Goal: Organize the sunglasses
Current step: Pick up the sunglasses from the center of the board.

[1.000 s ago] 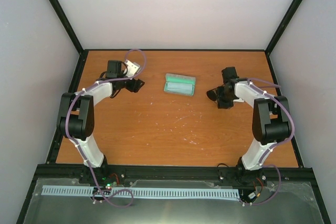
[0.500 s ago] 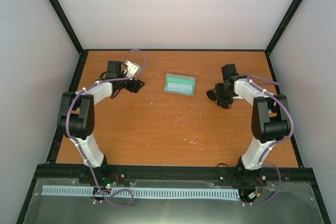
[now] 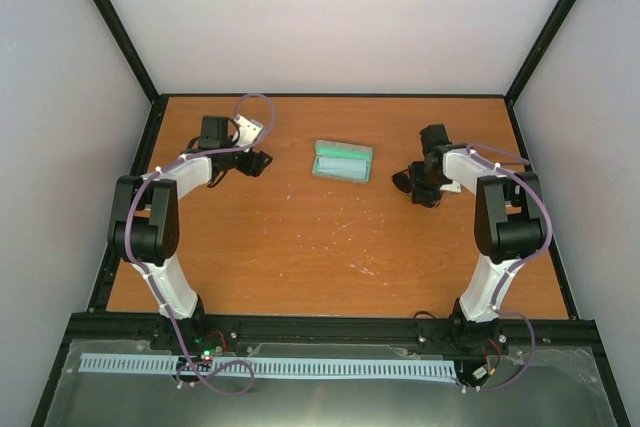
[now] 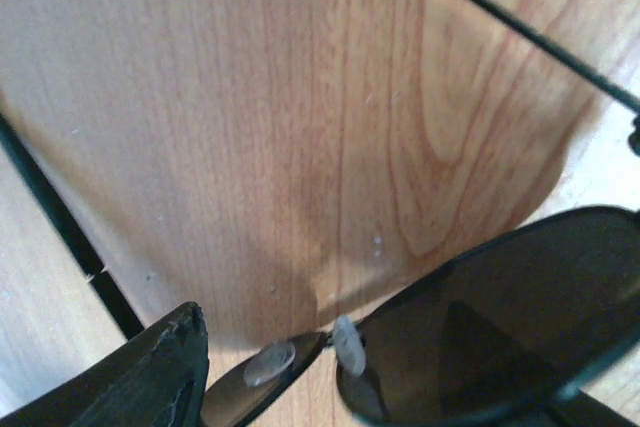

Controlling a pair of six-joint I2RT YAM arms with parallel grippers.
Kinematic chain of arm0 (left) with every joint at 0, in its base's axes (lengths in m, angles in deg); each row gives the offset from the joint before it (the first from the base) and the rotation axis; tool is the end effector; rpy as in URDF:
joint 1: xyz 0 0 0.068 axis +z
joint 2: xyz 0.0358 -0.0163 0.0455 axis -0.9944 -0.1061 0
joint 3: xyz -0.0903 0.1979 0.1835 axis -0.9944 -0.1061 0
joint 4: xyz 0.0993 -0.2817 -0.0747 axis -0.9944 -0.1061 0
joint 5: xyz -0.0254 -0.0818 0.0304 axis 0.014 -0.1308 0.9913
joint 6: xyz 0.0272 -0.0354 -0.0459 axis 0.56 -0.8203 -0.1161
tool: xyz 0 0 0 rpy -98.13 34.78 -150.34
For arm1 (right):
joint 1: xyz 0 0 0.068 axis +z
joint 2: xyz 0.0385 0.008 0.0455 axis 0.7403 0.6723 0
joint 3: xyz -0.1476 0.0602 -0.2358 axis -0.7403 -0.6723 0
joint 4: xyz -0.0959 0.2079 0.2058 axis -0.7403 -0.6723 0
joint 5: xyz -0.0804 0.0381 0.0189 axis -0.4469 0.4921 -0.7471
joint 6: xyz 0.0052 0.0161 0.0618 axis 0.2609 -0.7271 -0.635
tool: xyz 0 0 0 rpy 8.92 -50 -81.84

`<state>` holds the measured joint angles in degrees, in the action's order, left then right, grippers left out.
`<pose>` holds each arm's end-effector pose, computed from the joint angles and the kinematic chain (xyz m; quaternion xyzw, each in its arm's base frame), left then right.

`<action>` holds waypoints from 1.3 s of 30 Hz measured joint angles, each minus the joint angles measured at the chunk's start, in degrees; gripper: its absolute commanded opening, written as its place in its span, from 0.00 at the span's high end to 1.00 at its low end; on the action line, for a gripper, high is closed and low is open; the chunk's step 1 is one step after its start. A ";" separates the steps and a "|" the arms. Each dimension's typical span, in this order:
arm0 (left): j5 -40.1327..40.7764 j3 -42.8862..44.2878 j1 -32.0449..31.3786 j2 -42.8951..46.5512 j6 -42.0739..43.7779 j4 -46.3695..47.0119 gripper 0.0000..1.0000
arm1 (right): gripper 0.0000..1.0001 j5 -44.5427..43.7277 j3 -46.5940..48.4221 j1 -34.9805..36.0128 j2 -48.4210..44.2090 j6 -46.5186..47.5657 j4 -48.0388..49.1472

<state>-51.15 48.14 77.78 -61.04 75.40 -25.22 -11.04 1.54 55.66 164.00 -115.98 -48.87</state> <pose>0.4263 -0.0654 0.1597 0.2551 0.8740 -0.1502 0.3853 0.3950 0.0602 0.1315 0.6672 0.7281 0.1481 0.0520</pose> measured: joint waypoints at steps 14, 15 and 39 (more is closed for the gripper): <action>-0.15 -0.02 0.02 0.00 -0.02 0.02 0.26 | 0.63 1.18 0.13 -0.66 2.01 4.55 0.44; -0.26 -0.02 0.02 0.00 -0.02 0.02 0.26 | 0.63 1.42 0.13 -0.66 2.10 5.22 0.46; -3.74 -0.15 0.02 0.00 -0.85 -0.20 0.27 | 0.97 4.94 0.94 -0.94 2.43 19.32 -1.81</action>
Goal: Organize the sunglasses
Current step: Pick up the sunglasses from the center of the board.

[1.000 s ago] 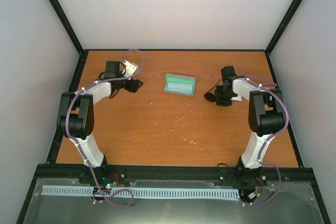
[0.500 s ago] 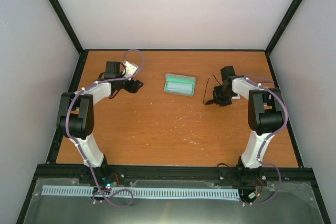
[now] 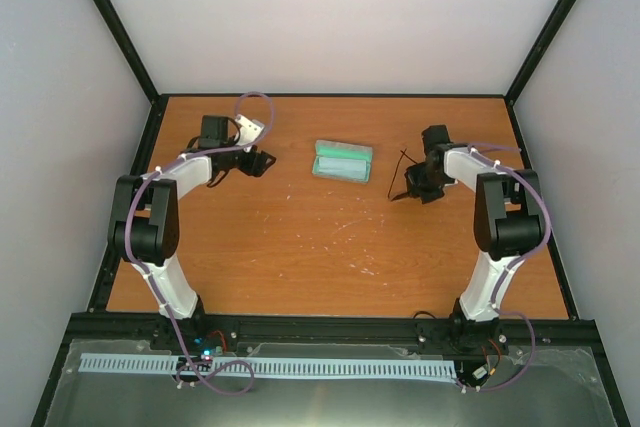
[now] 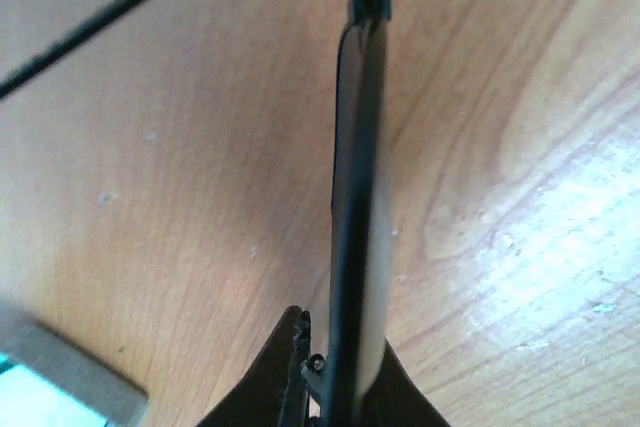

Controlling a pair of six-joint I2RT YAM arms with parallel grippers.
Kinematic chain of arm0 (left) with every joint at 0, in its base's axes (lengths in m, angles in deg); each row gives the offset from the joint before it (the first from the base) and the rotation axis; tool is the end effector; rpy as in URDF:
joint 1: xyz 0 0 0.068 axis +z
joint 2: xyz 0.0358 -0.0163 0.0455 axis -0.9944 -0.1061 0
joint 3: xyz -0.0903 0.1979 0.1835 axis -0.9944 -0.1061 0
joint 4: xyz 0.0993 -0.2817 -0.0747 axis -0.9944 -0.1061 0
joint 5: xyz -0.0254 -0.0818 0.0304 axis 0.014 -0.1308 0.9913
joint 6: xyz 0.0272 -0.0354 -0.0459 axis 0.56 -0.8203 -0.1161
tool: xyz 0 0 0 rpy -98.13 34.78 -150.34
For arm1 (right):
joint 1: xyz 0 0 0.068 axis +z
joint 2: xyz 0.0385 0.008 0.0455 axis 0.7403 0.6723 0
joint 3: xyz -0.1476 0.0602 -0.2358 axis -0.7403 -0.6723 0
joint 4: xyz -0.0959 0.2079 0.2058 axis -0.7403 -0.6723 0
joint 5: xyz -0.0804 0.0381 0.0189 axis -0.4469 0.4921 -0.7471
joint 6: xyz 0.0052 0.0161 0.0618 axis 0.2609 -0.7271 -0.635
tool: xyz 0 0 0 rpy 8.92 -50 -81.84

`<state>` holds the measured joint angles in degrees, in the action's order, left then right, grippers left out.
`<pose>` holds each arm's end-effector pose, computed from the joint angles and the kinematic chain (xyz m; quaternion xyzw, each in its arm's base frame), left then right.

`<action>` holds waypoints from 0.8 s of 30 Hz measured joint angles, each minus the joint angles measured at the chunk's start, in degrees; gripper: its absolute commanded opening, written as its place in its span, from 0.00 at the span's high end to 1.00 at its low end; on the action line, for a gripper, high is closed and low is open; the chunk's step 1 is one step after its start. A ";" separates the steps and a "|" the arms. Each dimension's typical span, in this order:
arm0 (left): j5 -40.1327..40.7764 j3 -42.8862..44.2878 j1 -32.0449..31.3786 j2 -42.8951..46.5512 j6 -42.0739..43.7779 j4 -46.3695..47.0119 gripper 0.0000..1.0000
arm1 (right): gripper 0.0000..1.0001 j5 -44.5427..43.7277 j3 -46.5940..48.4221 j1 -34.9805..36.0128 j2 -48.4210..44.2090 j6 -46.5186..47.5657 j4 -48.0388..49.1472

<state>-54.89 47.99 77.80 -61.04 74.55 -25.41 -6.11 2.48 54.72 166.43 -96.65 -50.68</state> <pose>0.4242 -0.0680 0.1595 0.2586 0.8684 -0.1831 0.3815 0.3961 0.0580 0.1199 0.5397 0.8279 0.1502 0.0274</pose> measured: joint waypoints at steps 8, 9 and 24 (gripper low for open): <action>-8.70 7.21 0.00 0.00 -2.29 -3.30 0.31 | 0.97 5.99 0.11 -1.46 -5.40 12.13 2.38; -9.86 8.33 -0.02 0.00 -2.67 -3.67 0.33 | 0.97 7.23 0.28 -1.53 -6.29 14.34 2.84; -26.84 28.89 -8.50 0.00 -12.94 -8.00 0.39 | 0.96 38.01 4.63 -1.07 -11.85 38.49 18.71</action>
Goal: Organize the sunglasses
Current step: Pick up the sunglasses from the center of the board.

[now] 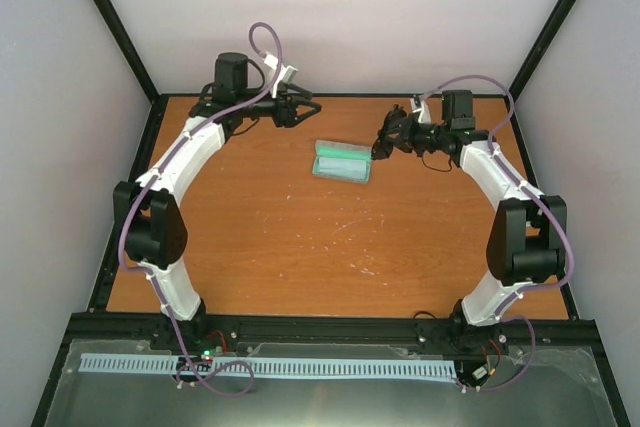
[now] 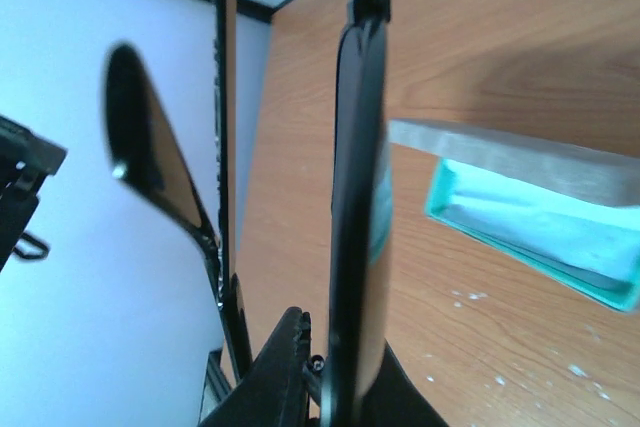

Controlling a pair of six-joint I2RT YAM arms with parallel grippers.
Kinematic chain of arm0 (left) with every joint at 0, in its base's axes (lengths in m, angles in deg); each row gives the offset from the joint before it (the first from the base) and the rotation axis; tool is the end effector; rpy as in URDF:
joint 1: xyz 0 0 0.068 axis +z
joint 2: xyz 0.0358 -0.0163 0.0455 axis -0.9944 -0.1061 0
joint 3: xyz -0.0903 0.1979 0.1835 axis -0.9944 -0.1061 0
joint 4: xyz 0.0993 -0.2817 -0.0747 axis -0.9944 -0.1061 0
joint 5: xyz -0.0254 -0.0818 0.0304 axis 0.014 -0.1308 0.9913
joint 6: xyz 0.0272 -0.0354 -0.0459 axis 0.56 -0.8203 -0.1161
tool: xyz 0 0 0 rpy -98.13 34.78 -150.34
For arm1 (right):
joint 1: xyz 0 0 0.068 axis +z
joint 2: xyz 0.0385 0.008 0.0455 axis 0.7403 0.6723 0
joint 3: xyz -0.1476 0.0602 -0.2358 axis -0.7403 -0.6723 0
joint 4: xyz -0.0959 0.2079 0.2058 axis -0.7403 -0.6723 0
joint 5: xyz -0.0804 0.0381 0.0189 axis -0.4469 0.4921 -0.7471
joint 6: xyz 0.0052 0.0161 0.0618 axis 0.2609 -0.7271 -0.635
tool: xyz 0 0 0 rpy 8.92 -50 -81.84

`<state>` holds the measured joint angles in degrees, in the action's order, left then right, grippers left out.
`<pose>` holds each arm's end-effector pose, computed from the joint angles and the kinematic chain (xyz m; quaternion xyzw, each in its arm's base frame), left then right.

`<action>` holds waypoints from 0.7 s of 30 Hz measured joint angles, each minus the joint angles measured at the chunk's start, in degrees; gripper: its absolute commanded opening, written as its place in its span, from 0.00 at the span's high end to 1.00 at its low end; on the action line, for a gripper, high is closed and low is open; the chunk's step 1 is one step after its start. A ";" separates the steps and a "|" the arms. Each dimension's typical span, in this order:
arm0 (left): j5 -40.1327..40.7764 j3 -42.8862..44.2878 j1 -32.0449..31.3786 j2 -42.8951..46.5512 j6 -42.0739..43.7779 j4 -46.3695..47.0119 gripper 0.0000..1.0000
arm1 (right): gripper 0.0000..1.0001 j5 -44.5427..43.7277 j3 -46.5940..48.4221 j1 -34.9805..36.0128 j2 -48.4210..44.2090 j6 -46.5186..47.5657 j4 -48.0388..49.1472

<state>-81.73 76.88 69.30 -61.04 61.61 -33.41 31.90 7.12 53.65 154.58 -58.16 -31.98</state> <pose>0.4487 -0.1583 0.3465 0.3553 0.7067 -0.4273 0.4379 0.4176 0.0808 0.2622 0.0490 0.8443 0.4878 0.2163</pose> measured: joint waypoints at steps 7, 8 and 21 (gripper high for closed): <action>-3.10 2.58 -4.70 0.00 -3.43 0.28 0.42 | 0.96 7.87 0.83 2.12 0.00 2.34 5.16; -3.10 2.58 -5.07 -0.02 -3.45 0.28 0.43 | 0.96 8.39 0.85 2.58 0.00 2.43 5.55; 9.03 12.24 0.85 -17.38 4.24 -4.81 0.69 | 0.97 1.16 -13.68 4.00 -6.34 -4.00 14.80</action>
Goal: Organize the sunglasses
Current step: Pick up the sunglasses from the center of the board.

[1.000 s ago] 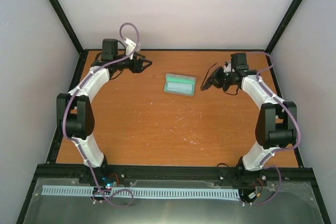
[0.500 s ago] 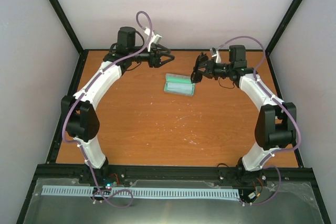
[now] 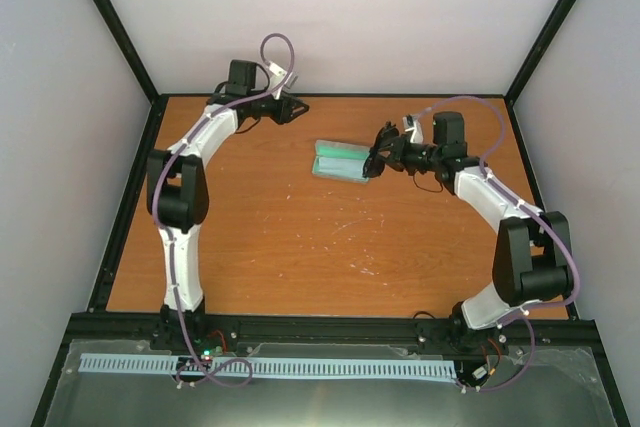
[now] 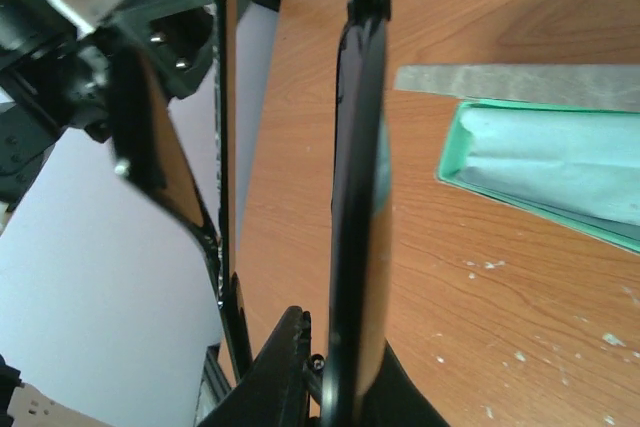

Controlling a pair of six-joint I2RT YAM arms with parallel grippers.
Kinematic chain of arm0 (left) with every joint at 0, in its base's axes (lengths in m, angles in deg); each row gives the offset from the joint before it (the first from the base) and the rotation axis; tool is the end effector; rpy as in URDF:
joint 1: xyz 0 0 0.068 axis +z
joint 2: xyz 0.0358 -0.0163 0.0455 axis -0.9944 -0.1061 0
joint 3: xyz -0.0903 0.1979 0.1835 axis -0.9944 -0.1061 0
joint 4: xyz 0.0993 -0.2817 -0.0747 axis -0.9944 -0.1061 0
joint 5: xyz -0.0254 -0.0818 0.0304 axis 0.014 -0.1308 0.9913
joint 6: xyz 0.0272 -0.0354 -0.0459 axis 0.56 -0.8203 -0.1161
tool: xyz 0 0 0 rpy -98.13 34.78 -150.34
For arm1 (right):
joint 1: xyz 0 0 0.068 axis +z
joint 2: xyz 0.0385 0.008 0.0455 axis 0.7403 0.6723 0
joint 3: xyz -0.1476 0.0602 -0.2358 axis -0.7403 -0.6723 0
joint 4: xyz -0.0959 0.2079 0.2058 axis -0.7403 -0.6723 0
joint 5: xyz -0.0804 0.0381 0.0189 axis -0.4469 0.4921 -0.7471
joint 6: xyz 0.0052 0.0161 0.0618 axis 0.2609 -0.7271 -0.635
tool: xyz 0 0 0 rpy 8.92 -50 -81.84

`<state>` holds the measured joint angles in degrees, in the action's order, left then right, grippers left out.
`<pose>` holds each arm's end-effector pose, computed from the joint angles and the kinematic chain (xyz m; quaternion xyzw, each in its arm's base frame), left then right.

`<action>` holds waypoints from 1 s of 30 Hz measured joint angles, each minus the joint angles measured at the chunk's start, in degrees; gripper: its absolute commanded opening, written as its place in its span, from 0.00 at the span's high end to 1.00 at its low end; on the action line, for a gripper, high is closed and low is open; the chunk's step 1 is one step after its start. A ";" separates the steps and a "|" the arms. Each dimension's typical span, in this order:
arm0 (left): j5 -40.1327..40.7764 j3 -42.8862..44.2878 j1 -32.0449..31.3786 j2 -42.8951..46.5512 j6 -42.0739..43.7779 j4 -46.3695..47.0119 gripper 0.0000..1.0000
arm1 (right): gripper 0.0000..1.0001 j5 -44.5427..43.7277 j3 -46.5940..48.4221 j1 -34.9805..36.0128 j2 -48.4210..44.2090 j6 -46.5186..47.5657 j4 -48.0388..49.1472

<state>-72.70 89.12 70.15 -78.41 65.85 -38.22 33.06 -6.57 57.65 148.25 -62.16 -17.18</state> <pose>0.5232 -0.1640 0.2704 0.3226 0.7747 -0.3606 0.4070 0.3790 0.1048 0.2377 0.0137 0.8228 0.5197 0.2296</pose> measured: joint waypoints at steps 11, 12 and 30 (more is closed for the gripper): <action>4.59 13.03 1.20 -16.50 5.20 -12.31 0.66 | 0.97 -8.33 -6.84 0.00 -2.71 -3.39 2.78; 4.42 14.25 1.11 -17.53 5.25 -13.05 0.65 | 0.97 -8.90 -7.39 0.00 -2.80 -3.63 2.99; 3.28 16.55 -1.99 -23.15 5.25 -17.51 0.56 | 0.97 -10.99 -9.97 0.00 -3.10 -5.11 5.84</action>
<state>-69.43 105.67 68.16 -101.56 71.09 -55.73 22.07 -16.53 57.65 145.14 -67.28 -11.34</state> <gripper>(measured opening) 0.438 0.068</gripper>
